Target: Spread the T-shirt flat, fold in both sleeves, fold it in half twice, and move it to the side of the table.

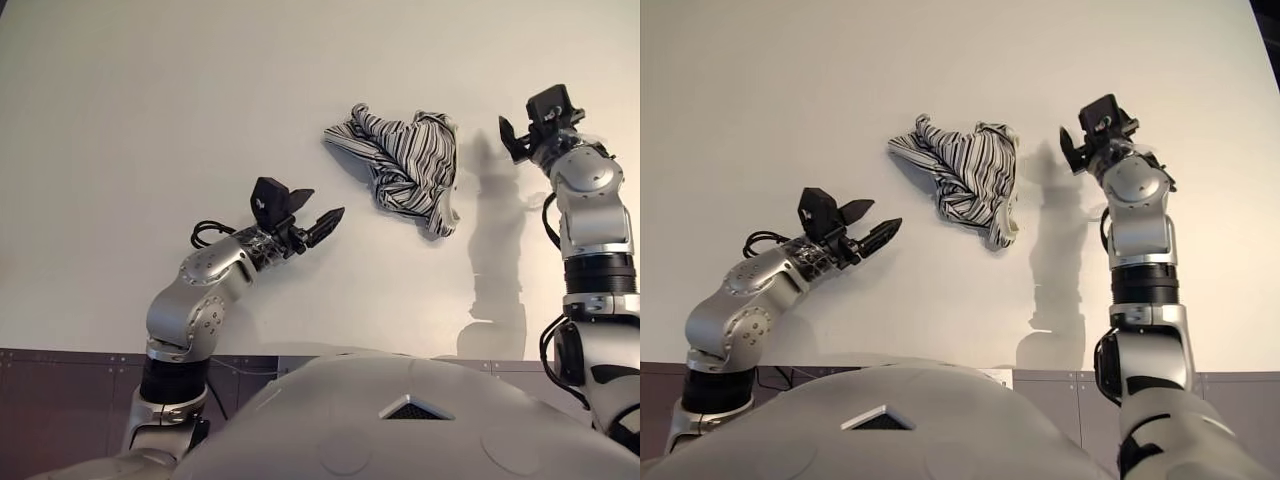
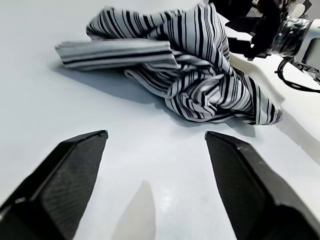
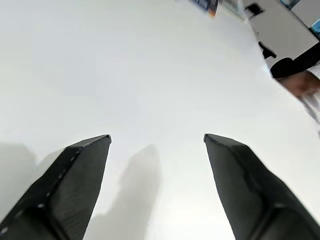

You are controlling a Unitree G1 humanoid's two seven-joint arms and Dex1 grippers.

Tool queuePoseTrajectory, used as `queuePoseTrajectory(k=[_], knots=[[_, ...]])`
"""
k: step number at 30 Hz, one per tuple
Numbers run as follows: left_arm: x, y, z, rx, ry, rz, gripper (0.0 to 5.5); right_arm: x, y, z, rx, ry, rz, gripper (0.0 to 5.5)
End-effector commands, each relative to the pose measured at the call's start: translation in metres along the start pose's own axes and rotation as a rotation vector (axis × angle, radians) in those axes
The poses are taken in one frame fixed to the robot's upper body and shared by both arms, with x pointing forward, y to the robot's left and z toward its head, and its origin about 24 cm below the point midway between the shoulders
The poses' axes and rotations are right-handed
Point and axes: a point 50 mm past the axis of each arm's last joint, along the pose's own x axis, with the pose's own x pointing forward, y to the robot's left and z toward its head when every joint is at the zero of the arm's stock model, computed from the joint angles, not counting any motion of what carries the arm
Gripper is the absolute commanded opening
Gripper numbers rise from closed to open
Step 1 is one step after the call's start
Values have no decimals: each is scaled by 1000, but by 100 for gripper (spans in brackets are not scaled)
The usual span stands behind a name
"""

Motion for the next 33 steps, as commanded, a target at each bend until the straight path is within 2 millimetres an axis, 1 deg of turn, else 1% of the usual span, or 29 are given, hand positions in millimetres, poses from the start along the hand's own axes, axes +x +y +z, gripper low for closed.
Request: queuePoseTrajectory(k=[1, 3, 5, 7, 10, 12, 14, 16, 17, 19, 22, 23, 24, 26, 28, 29, 30, 31, 32, 33], knots=[[-1, 8, -3, -1, 8, 45, 360, 9, 45, -2, -57, -34, 293, 345], [-4, 17, 2, 18, -10, 82, 360, 12, 54, 6, -64, -77, 350, 345], [-8, 27, 10, 8, -59, 142, 360, 15, 58, 16, -56, -113, 386, 345], [-9, 34, 17, -15, -107, 185, 360, 18, 58, 22, -42, -135, 392, 345], [-11, 40, 24, -62, -167, 228, 360, 18, 54, 39, 54, -223, 402, 345], [-12, 44, 27, -91, -200, 257, 360, 7, 58, 65, 157, -358, 485, 345], [-16, 51, 30, -129, -241, 298, 360, -11, 71, 91, 212, -471, 626, 345], [-22, 59, 34, -165, -280, 343, 360, -35, 92, 107, 204, -539, 787, 345], [-25, 62, 35, -177, -293, 360, 360, -46, 100, 111, 186, -556, 845, 345], [-32, 70, 40, -201, -325, 395, 360, -61, 113, 109, 110, -524, 927, 345], [-44, 78, 45, -220, -363, 442, 360, -55, 130, 79, -104, -323, 948, 345], [-46, 80, 50, -212, -374, 444, 360, -52, 133, 68, -165, -262, 946, 345], [-46, 80, 56, -191, -382, 430, 360, -50, 133, 64, -189, -235, 943, 345], [-44, 74, 66, -155, -386, 377, 360, -49, 128, 69, -172, -260, 926, 345], [-34, 56, 68, -81, -329, 271, 360, -55, 113, 90, -19, -382, 919, 345], [-29, 44, 64, -50, -292, 213, 360, -57, 103, 102, 109, -447, 903, 345], [-25, 31, 58, -16, -243, 145, 360, -58, 87, 116, 277, -516, 868, 345], [-21, 17, 47, 25, -173, 74, 360, -54, 73, 121, 388, -536, 809, 345], [-19, 6, 37, 52, -122, 26, 360, -50, 65, 121, 445, -529, 763, 345], [-18, -1, 28, 88, -69, -10, 360, -44, 63, 112, 414, -466, 712, 345]])
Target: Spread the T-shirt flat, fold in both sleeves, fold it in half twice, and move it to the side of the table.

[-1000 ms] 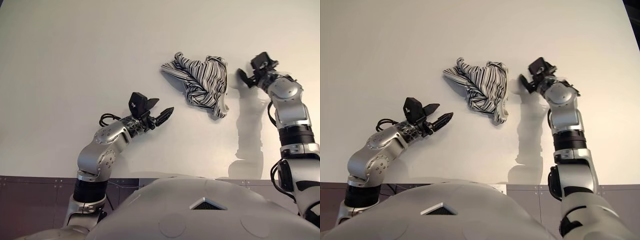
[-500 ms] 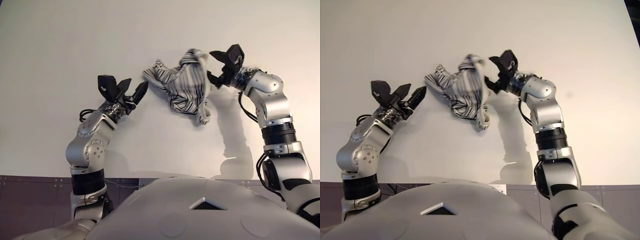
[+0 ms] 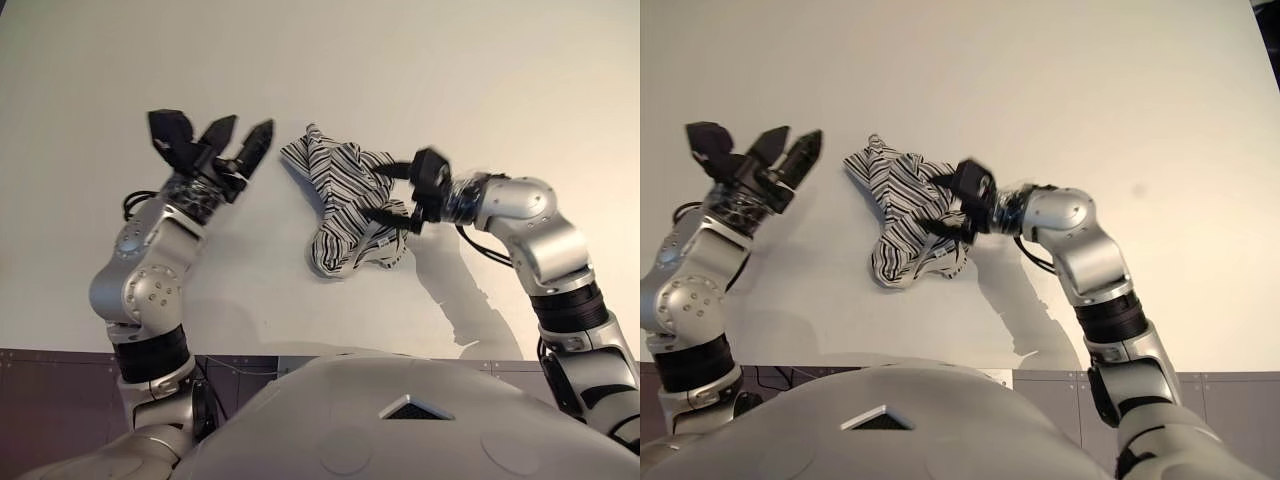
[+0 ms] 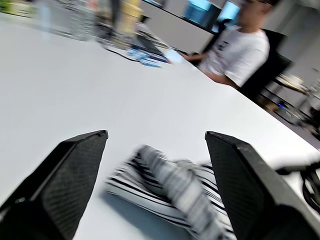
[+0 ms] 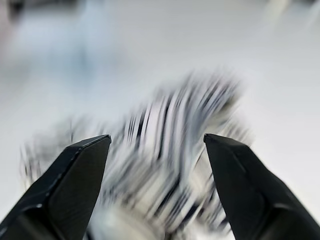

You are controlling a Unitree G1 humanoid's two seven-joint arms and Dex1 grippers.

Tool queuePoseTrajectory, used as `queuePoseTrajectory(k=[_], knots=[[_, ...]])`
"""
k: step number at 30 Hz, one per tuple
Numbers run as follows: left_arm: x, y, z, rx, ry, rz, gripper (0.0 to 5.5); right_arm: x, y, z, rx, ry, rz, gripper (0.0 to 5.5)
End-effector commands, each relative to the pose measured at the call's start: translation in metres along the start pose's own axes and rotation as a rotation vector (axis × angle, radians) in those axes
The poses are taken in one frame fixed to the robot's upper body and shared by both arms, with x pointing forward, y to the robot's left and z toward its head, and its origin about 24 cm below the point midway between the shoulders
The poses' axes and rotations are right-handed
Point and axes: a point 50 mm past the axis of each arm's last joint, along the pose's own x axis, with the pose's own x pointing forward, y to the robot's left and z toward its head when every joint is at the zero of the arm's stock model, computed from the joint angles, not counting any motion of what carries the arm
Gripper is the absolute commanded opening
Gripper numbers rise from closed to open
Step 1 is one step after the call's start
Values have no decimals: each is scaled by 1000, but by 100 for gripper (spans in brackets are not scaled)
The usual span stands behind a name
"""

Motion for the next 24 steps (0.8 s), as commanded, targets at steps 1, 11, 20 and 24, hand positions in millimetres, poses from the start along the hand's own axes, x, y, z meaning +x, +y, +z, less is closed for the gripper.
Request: queuePoseTrajectory(k=[1, 11, 20, 24], knots=[[-7, -30, -35, 109, 212, -157, 360, -11, -29, -1, 22, 52, -205, 345], [-2, -22, -88, 323, 572, -119, 360, 3, -12, -92, -161, 488, -213, 345], [-59, 43, -82, -16, 516, 291, 360, -43, -40, -104, -493, 706, -626, 345], [-81, 52, -96, -290, 461, 425, 360, -56, -51, -87, -552, 662, -831, 345]])
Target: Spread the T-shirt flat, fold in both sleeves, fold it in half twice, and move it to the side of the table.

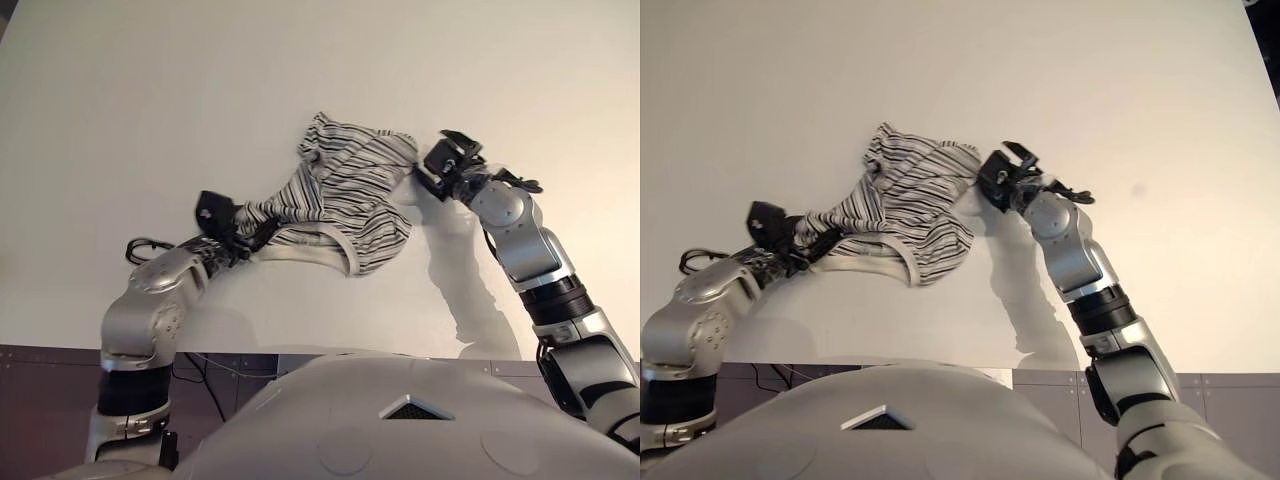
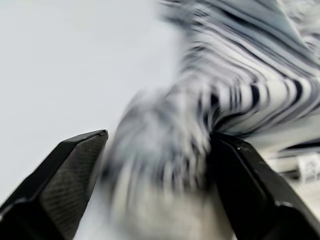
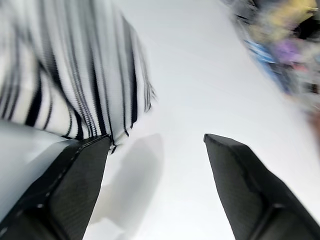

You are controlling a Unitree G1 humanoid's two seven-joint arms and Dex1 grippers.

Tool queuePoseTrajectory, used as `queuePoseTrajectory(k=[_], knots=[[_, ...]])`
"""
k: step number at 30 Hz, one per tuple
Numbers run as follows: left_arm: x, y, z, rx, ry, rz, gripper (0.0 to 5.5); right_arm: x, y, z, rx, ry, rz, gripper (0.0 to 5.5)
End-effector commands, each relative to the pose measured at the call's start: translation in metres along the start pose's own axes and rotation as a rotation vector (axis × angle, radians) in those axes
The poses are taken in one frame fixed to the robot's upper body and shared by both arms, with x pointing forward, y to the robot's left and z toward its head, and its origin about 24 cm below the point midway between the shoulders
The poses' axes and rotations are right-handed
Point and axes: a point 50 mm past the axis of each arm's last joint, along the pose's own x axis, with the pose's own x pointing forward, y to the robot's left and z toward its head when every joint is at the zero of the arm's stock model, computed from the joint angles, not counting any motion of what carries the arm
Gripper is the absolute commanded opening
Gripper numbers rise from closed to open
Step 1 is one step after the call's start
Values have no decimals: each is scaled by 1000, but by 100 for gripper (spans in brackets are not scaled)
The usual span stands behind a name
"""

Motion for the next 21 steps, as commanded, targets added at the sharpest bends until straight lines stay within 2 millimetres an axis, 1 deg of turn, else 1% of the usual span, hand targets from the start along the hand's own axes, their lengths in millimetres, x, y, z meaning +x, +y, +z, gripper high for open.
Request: queuePoseTrajectory(k=[1, 3, 4, 5, 6, 7, 8, 9, 10, 12, 13, 15, 17, 19, 21], knots=[[-7, 14, -36, -289, 99, 120, 360, -11, -13, -23, 6, 129, -131, 345], [-4, 21, -32, -449, 10, 190, 360, -17, -26, -6, 60, 33, -187, 345], [-3, 22, -27, -511, -37, 202, 360, -23, -31, 13, 186, -62, -179, 345], [-3, 13, -19, -485, -68, 159, 360, -32, -29, 35, 321, -175, -95, 345], [-5, -3, -9, -416, -91, 82, 360, -44, -23, 52, 386, -266, 32, 345], [-7, -20, -1, -319, -102, -6, 360, -55, -15, 61, 389, -316, 150, 345], [-7, -37, 9, -177, -102, -106, 360, -67, -4, 59, 348, -307, 259, 345], [-8, -48, 13, -62, -91, -167, 360, -74, 3, 53, 296, -282, 338, 345], [-5, -57, 16, 61, -70, -227, 360, -81, 12, 39, 223, -217, 413, 345], [0, -65, 15, 225, -41, -265, 360, -82, 22, 14, 33, -111, 523, 345], [4, -68, 15, 291, -33, -283, 360, -78, 27, 2, -50, -59, 547, 345], [16, -70, 16, 372, -26, -292, 360, -62, 38, -9, -153, -26, 552, 345], [26, -67, 23, 405, -36, -285, 360, -57, 48, -1, -158, -73, 577, 345], [30, -64, 37, 387, -85, -289, 360, -68, 54, 6, -157, -145, 652, 345], [30, -60, 51, 322, -152, -267, 360, -79, 51, 4, -216, -187, 750, 345]])
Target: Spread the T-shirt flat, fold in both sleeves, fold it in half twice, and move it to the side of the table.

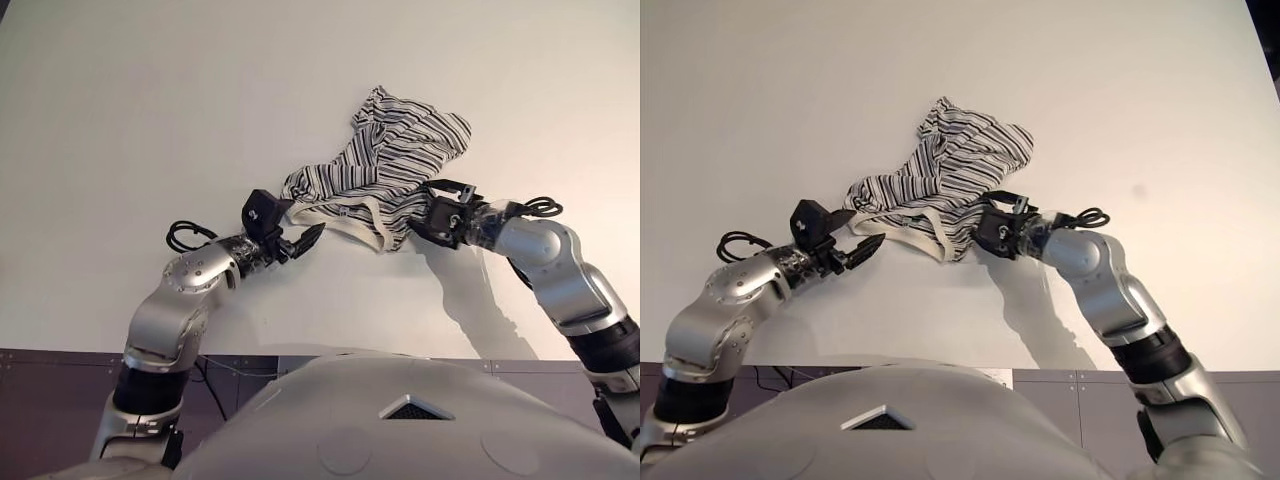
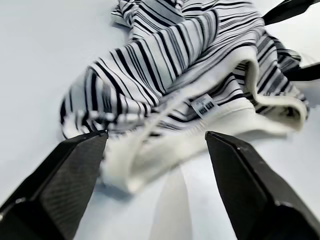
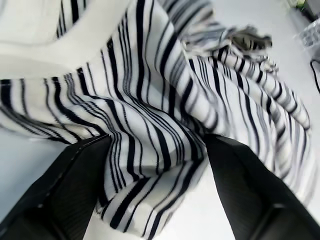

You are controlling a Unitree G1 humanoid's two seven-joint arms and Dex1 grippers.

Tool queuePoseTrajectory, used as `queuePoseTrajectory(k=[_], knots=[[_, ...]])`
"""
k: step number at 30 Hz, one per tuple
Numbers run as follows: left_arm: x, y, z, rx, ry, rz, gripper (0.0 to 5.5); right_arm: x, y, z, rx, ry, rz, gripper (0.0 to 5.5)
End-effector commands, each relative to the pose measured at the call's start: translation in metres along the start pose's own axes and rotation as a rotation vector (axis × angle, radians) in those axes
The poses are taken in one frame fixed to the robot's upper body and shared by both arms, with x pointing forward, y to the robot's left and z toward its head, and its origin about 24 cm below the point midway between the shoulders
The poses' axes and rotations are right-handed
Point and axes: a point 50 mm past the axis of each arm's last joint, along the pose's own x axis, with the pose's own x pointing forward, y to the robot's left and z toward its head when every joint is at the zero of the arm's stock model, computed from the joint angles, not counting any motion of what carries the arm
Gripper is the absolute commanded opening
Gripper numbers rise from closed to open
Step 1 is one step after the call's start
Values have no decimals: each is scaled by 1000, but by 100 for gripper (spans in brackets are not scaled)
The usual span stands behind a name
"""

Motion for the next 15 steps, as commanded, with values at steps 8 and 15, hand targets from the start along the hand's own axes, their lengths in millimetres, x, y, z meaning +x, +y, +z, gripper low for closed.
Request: queuePoseTrajectory(k=[8, 15], knots=[[28, 12, 17, 153, -23, -99, 360, -14, 11, -14, -94, -38, 338, 345], [58, 47, 13, 149, 20, -82, 360, -18, 19, -21, -116, -40, 418, 345]])
